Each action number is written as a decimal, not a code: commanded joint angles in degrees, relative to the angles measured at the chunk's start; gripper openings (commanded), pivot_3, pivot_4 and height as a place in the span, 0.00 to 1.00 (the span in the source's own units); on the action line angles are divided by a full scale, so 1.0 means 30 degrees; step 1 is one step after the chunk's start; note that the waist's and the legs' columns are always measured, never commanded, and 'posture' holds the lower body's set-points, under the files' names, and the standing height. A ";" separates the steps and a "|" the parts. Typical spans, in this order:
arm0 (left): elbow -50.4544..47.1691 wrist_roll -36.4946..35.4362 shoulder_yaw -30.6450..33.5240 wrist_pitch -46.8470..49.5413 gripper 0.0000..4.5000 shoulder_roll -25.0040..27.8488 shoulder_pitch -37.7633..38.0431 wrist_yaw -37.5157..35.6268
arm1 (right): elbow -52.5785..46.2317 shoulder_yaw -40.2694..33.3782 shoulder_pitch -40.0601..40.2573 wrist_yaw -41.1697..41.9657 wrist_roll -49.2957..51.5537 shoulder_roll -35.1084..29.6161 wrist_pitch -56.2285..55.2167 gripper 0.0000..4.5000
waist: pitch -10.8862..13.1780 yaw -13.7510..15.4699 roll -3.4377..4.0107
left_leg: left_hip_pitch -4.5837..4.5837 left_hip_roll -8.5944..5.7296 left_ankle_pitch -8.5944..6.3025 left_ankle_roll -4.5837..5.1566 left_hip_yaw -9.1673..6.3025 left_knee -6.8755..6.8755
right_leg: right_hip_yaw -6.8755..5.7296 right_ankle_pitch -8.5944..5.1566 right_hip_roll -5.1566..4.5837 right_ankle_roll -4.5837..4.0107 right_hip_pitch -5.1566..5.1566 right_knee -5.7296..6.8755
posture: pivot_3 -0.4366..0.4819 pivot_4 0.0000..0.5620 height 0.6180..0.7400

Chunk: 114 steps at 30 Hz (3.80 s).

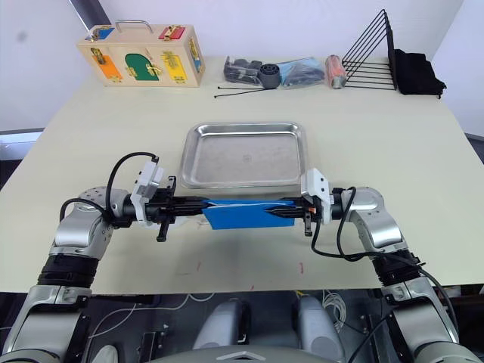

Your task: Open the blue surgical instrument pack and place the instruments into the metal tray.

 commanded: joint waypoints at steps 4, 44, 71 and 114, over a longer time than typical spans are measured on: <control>0.0237 0.0154 0.0046 -0.0228 0.00 -0.0146 -0.0149 0.0419 | -0.2417 -0.0340 0.0453 0.0234 0.0974 -0.0987 0.1320 0.53 | 0.0000 0.0010 -0.0001 | -0.0001 -0.0001 0.0000 0.0000 -0.0003 0.0000 | -0.0001 0.0000 0.0000 0.0001 0.0000 -0.0003 | 0.48 0.27 1.00; 0.4859 0.2124 -0.1101 -0.1658 0.00 -0.1407 -0.2480 -0.0460 | -0.7225 -0.0112 0.1338 -0.2028 0.4679 -0.4746 1.0622 0.01 | -0.0007 0.0037 -0.0008 | -0.0004 -0.0019 -0.0002 0.0003 0.0016 0.0003 | -0.0009 -0.0002 0.0009 0.0004 0.0014 -0.0015 | 0.48 0.27 1.00; 0.7340 0.4130 -0.2633 -0.2864 0.00 -0.1571 -0.3609 -0.0430 | -0.7850 0.2021 0.4398 -0.1480 0.1943 -0.6341 0.8385 0.01 | -0.0015 0.0042 -0.0013 | 0.0006 -0.0032 -0.0001 0.0003 0.0033 0.0006 | -0.0003 -0.0004 0.0021 0.0007 0.0026 -0.0021 | 0.48 0.27 1.00; 1.1122 0.6141 -0.2057 -0.3720 0.07 -0.2514 -0.5959 0.1205 | -0.5130 0.3712 0.4385 -0.1870 -0.1848 -0.4764 0.3705 0.00 | -0.0121 0.0000 0.0013 | 0.0041 -0.0037 -0.0001 0.0002 0.0038 0.0010 | -0.0007 -0.0004 0.0041 0.0007 0.0047 -0.0006 | 0.48 0.27 1.00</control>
